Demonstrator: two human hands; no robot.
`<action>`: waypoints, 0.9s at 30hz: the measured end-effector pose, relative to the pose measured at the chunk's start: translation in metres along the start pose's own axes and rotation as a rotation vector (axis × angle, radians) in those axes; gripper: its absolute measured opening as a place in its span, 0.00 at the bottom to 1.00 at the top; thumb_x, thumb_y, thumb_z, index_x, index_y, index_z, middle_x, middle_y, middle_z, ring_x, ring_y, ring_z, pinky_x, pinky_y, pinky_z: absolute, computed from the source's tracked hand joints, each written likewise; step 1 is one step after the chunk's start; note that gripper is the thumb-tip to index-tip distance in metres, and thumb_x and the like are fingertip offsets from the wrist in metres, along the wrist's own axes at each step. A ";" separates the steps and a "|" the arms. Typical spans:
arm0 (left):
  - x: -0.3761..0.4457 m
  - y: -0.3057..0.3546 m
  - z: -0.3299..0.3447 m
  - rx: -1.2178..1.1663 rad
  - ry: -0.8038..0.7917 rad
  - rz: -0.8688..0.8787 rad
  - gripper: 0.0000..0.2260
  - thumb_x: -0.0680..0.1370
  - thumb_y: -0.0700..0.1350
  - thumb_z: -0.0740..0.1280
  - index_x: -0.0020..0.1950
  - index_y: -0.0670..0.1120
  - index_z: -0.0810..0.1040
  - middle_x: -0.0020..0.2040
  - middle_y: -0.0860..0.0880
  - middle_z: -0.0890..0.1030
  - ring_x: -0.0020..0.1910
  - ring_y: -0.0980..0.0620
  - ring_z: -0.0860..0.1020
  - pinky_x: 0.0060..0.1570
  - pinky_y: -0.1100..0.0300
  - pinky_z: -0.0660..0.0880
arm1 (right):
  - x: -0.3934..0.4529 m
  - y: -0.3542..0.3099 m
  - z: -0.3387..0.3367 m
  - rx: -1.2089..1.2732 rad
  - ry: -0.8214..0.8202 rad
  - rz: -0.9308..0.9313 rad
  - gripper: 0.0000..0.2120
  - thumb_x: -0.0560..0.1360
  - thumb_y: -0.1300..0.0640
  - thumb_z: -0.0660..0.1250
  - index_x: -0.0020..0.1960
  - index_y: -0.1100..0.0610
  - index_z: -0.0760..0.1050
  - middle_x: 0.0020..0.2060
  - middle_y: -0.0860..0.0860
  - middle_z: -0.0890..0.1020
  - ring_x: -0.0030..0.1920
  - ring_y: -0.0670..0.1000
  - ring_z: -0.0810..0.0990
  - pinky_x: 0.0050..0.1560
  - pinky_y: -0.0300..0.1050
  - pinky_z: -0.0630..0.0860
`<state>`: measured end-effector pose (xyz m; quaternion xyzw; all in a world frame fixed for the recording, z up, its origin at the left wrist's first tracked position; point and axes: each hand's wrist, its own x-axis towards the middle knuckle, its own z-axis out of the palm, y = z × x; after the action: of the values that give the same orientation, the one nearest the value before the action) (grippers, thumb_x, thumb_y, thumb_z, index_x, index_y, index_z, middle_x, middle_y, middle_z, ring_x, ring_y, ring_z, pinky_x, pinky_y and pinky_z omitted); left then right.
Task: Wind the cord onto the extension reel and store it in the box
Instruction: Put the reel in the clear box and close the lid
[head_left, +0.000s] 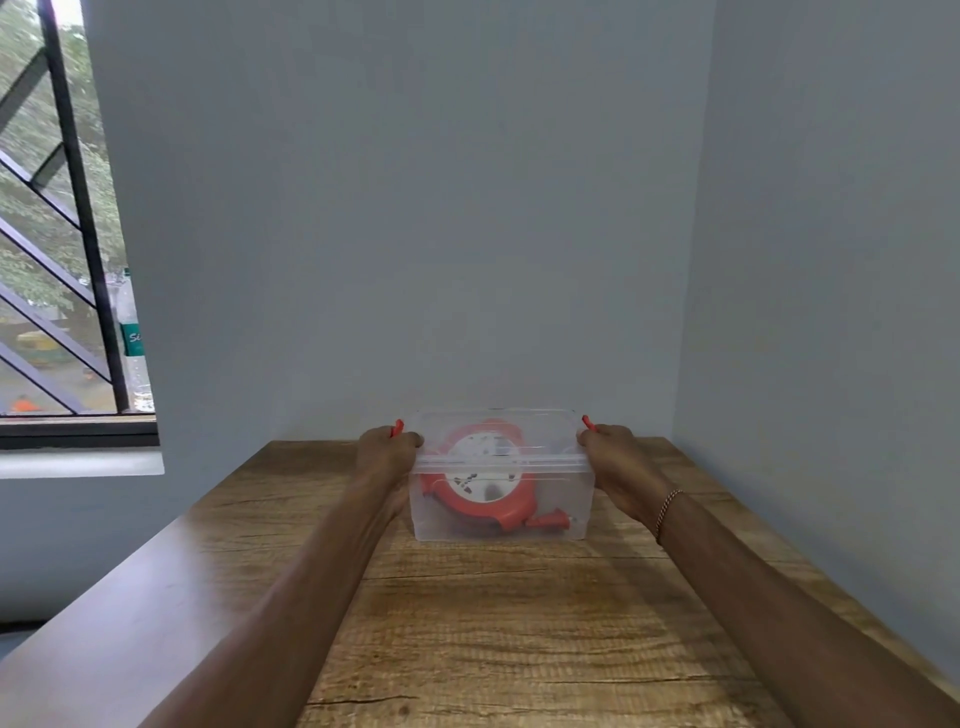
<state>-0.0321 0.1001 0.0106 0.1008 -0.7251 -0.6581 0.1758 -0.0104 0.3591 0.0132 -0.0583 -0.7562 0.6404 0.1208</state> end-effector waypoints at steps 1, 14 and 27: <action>-0.002 0.000 0.000 0.029 -0.017 0.037 0.09 0.74 0.35 0.67 0.34 0.43 0.77 0.36 0.43 0.81 0.35 0.45 0.79 0.40 0.54 0.77 | -0.001 0.000 0.000 -0.006 -0.002 -0.004 0.09 0.76 0.58 0.58 0.45 0.60 0.76 0.51 0.65 0.81 0.53 0.65 0.80 0.54 0.68 0.74; -0.044 -0.001 -0.009 0.593 -0.167 0.503 0.48 0.67 0.71 0.67 0.77 0.47 0.54 0.77 0.45 0.60 0.74 0.43 0.61 0.69 0.43 0.65 | -0.028 0.006 0.005 -0.739 0.183 -0.800 0.22 0.77 0.38 0.57 0.64 0.49 0.71 0.63 0.48 0.75 0.62 0.48 0.72 0.61 0.45 0.69; -0.056 -0.006 0.041 1.162 -0.170 0.979 0.32 0.72 0.58 0.71 0.73 0.56 0.64 0.71 0.53 0.71 0.69 0.49 0.67 0.60 0.45 0.70 | -0.026 0.025 -0.007 -1.404 0.147 -0.842 0.41 0.64 0.43 0.75 0.71 0.51 0.61 0.67 0.54 0.72 0.65 0.56 0.72 0.64 0.53 0.69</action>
<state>0.0023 0.1585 -0.0047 -0.2068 -0.9278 -0.0235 0.3097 0.0153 0.3642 -0.0131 0.1265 -0.9294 -0.0862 0.3358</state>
